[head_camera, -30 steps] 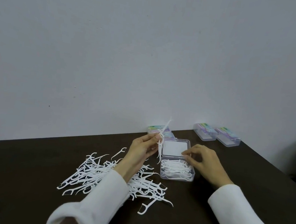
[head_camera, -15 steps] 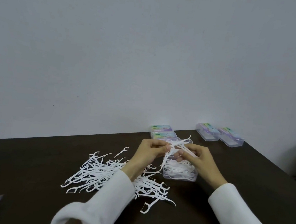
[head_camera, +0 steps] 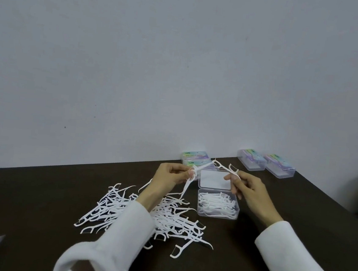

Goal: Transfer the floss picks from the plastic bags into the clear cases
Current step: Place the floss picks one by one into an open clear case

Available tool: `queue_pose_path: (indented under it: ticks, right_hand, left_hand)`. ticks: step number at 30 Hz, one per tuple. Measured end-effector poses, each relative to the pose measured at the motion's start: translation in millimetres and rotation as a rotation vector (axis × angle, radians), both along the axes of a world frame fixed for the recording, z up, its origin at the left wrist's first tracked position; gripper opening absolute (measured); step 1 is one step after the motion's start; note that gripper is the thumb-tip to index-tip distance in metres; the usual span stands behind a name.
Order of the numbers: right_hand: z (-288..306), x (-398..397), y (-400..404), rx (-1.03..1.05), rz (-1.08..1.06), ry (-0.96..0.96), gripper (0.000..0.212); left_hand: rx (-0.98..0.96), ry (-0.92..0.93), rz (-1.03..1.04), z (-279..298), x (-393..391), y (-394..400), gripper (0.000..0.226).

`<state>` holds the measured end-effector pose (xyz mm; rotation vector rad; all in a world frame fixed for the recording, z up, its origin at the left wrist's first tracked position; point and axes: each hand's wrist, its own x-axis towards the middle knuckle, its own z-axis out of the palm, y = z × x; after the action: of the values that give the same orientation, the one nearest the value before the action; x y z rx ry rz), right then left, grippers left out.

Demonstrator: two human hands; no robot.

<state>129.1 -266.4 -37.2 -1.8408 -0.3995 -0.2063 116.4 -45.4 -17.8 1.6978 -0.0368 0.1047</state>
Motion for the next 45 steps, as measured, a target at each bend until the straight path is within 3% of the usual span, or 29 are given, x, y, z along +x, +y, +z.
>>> queue_pose_path:
  ticks: [8,16,26,31,34,37,41,45]
  right_hand:
    - [8,-3,8,0.101,0.096,0.266,0.027]
    - [11,-6,7,0.044,0.077,0.201,0.017]
    - [10,-3,1,0.049,-0.151,-0.024,0.018]
    - [6,-7,5,-0.222,-0.047,-0.079,0.019]
    - [4,-11,12,-0.590,0.017,-0.188,0.016]
    - [7,-16,14,-0.836,-0.097,-0.323,0.025]
    - [13,-18,11,-0.746,-0.132,-0.296,0.032]
    - [6,-14,19,-0.755,-0.035,-0.194,0.057]
  left_hand:
    - [0.027,0.036,-0.057,-1,-1,1,0.026]
    - [0.085,0.034,-0.057,-1,-1,3,0.025]
    - [0.143,0.019,-0.043,4,-1,11,0.020]
    - [0.119,0.009,0.057,2,1,15,0.012]
    - [0.119,0.000,0.102,-1,3,19,0.005]
    - [0.121,0.003,0.102,-2,4,20,0.004]
    - [0.105,0.010,0.078,-1,3,17,0.006]
    - [0.097,0.005,0.068,0,2,16,0.011]
